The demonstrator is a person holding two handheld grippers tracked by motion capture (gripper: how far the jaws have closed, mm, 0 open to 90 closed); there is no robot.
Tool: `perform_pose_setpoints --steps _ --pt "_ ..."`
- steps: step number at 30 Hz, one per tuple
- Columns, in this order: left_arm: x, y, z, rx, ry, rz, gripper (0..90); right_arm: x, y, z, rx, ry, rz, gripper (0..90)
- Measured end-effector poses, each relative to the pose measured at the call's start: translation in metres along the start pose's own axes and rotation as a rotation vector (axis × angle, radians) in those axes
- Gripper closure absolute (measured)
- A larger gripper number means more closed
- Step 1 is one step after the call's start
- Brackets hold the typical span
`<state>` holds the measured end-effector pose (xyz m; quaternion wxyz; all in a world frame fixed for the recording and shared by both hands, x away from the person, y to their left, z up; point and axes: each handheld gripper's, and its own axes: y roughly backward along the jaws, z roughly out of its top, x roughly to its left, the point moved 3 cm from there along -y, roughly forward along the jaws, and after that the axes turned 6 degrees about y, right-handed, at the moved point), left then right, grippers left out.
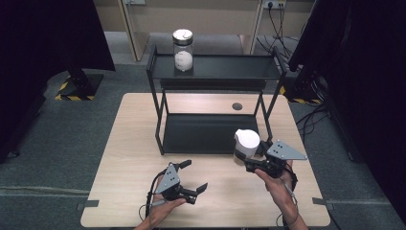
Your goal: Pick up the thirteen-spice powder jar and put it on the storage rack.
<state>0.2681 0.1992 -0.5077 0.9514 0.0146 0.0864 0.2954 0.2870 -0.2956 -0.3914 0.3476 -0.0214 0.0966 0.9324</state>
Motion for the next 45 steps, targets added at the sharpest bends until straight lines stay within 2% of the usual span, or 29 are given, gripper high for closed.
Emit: perform_pose_setpoints --steps 15,30,45 --pt "0.0 0.0 0.0 -0.003 0.01 0.003 0.5 -0.001 -0.008 0.033 0.004 0.013 0.053 30.8" --pt "0.0 0.001 -0.001 -0.004 0.013 0.003 0.5 -0.008 -0.016 0.062 0.0 0.004 0.117 30.8" --pt "0.001 0.0 -0.001 -0.001 0.015 0.004 0.4 -0.019 -0.023 0.088 -0.018 -0.007 0.139 30.8"
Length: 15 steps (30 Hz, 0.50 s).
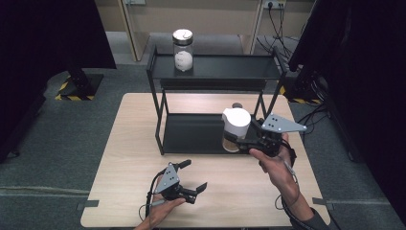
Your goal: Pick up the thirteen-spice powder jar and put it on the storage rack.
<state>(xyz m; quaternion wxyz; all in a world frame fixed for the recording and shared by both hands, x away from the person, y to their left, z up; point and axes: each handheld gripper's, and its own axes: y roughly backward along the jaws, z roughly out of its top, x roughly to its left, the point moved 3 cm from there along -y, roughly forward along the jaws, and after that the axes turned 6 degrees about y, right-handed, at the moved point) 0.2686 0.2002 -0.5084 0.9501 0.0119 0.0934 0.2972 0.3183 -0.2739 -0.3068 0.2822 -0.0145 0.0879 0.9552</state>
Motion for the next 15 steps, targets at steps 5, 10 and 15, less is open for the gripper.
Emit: perform_pose_setpoints --steps 5,10,15 --pt "0.0 0.0 0.0 0.002 0.002 0.0 0.5 -0.003 -0.001 0.011 -0.001 0.001 0.008 30.9" --pt "0.0 0.0 -0.001 0.001 0.006 0.001 0.5 -0.009 -0.004 0.021 -0.005 -0.011 0.015 30.8" --pt "0.001 0.0 -0.001 0.002 0.006 0.001 0.4 -0.012 -0.008 0.03 -0.004 -0.008 0.018 30.9"
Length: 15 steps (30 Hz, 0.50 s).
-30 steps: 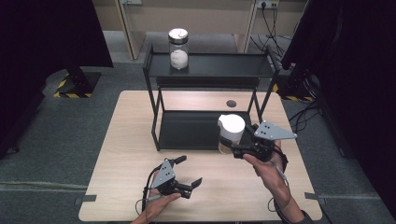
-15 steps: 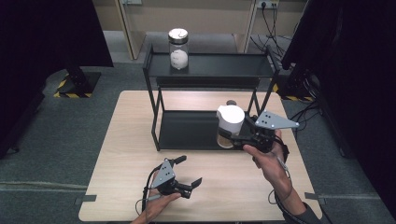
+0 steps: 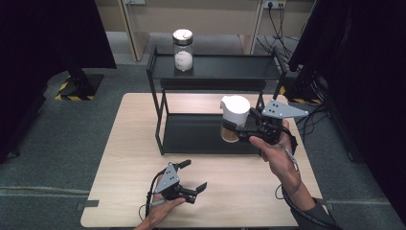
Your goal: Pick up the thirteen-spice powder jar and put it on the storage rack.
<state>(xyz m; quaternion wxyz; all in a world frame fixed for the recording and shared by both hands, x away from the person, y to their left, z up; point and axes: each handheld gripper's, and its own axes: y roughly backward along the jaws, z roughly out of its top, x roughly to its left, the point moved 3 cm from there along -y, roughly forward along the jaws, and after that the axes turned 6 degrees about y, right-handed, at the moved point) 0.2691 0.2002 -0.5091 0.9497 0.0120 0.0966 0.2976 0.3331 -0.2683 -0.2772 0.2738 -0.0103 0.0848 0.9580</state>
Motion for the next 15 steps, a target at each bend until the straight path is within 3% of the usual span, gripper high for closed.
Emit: perform_pose_setpoints --steps 15 --pt "0.0 0.0 0.0 0.001 0.0 0.0 0.5 -0.01 -0.014 0.036 0.002 0.004 0.007 30.8"
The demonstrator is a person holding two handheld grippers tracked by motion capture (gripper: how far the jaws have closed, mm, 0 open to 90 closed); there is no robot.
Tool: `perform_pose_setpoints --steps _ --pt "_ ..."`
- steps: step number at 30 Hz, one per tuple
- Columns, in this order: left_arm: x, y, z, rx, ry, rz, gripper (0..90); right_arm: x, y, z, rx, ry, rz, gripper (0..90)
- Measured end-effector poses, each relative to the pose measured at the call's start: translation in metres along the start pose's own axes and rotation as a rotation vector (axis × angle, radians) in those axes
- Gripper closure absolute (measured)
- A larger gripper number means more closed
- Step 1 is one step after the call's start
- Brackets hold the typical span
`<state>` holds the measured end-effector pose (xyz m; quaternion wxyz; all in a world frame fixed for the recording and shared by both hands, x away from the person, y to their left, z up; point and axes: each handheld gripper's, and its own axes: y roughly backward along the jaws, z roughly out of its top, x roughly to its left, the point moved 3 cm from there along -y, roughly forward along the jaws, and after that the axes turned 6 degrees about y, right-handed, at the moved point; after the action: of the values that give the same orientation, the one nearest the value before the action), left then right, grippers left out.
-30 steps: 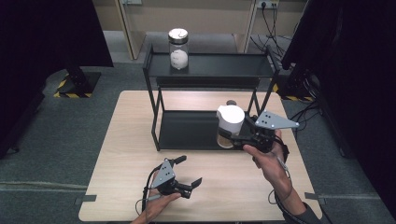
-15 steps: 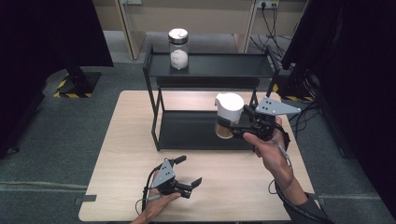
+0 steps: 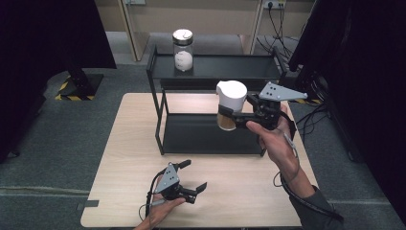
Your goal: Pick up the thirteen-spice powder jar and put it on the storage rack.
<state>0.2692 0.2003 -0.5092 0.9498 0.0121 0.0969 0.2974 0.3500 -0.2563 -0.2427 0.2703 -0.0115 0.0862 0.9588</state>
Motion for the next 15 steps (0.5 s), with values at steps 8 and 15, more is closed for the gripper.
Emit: perform_pose_setpoints --steps 8,15 --pt "0.0 0.0 0.0 0.0 0.0 -0.001 0.4 -0.004 -0.009 0.013 0.005 0.004 -0.006 30.9" --pt "0.0 0.0 0.0 0.001 0.0 -0.002 0.5 -0.008 -0.016 0.028 0.007 -0.005 -0.004 30.8"
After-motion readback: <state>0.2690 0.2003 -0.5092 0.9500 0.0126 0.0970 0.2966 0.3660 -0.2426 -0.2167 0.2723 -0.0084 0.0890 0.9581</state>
